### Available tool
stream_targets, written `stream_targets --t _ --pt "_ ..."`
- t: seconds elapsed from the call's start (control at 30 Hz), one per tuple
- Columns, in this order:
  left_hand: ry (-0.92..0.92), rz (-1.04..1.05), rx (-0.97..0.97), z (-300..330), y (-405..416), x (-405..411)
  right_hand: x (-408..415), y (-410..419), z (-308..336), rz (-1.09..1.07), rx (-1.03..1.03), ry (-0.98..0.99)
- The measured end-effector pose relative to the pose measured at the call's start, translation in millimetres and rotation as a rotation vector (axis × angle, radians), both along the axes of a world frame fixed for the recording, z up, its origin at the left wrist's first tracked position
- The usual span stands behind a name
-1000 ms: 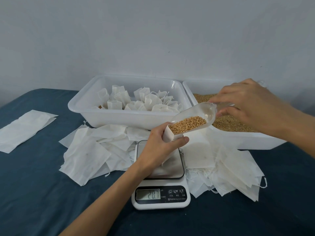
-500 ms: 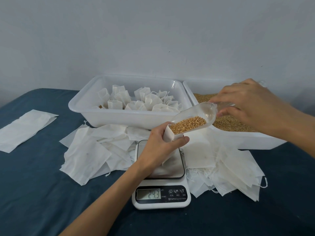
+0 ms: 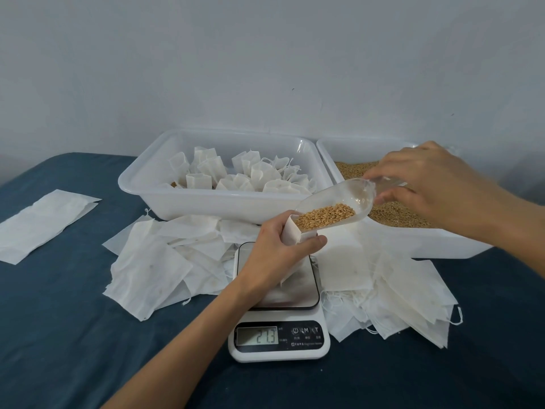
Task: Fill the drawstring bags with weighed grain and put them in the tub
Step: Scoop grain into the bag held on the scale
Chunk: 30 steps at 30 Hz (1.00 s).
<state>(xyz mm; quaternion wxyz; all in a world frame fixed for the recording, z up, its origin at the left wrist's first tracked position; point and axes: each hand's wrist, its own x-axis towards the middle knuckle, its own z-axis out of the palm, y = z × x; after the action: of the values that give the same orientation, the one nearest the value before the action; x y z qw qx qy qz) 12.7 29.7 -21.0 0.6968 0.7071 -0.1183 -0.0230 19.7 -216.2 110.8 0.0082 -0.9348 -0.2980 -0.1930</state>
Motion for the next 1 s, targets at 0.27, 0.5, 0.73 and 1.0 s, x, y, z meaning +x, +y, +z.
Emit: stream_targets --t 0.27,0.5,0.73,1.0 --pt "-0.037 -0.007 -0.021 -0.6 1.7 0.7 8.6 -7.9 -25.3 -0.098 0.310 0.285" --pt "-0.080 0.011 -0.023 -2.3 1.9 2.3 48.4 -66.9 -48.7 -0.401 0.497 0.286" --pt "-0.140 0.115 -0.089 -1.8 3.7 3.7 80.8 -109.4 -84.3 -0.747 0.187 0.405" --pt "-0.025 0.161 -0.215 0.6 0.9 3.1 79.0 -95.1 -79.6 -0.797 0.036 0.547"
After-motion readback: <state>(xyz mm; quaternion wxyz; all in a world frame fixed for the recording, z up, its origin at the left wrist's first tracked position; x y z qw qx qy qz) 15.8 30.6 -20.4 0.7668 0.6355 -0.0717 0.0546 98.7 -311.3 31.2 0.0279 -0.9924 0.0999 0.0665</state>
